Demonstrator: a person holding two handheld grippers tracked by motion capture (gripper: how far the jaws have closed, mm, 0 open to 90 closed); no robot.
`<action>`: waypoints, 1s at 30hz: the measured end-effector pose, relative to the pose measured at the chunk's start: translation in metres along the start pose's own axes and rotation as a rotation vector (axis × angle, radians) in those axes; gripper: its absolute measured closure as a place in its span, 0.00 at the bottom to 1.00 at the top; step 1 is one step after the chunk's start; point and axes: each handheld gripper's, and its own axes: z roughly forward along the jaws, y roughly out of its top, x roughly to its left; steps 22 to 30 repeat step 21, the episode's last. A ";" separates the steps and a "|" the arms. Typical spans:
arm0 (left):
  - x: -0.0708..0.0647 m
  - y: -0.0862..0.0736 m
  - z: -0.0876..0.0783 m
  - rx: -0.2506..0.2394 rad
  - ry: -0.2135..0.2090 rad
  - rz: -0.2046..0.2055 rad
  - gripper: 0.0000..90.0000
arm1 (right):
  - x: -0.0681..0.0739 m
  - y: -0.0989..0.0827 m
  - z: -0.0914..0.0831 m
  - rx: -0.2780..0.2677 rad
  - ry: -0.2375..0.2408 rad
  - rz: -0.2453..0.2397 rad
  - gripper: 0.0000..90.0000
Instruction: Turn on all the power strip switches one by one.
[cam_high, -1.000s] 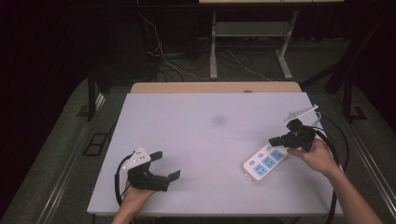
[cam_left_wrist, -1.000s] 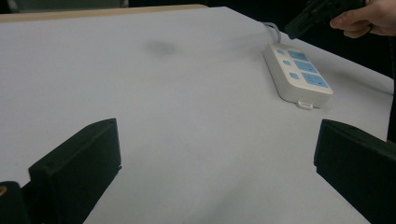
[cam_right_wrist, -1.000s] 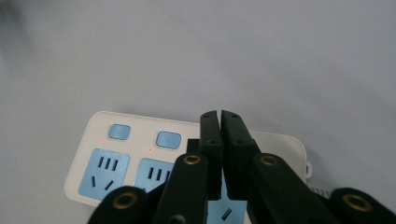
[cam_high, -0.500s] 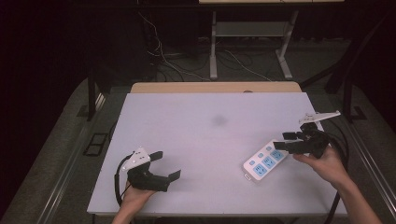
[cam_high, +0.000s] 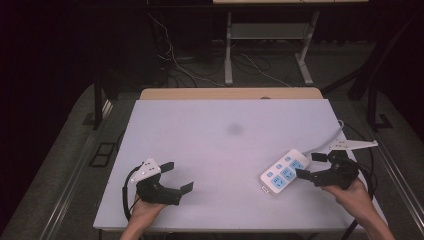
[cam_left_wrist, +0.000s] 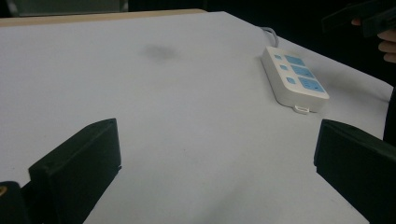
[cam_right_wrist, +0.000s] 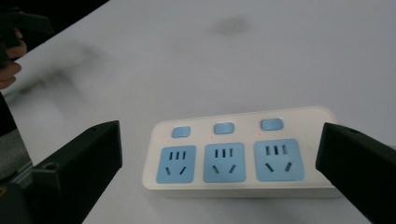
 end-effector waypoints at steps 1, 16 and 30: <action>0.000 0.000 0.000 -0.001 0.000 0.001 0.00 | 0.002 -0.003 0.000 -0.010 0.006 0.003 0.00; 0.000 0.000 0.001 0.006 -0.002 0.002 0.00 | 0.024 -0.038 0.016 -0.063 -0.007 -0.032 0.00; 0.000 -0.001 0.002 0.014 -0.004 0.005 0.00 | 0.023 -0.042 0.016 -0.077 0.002 -0.031 0.00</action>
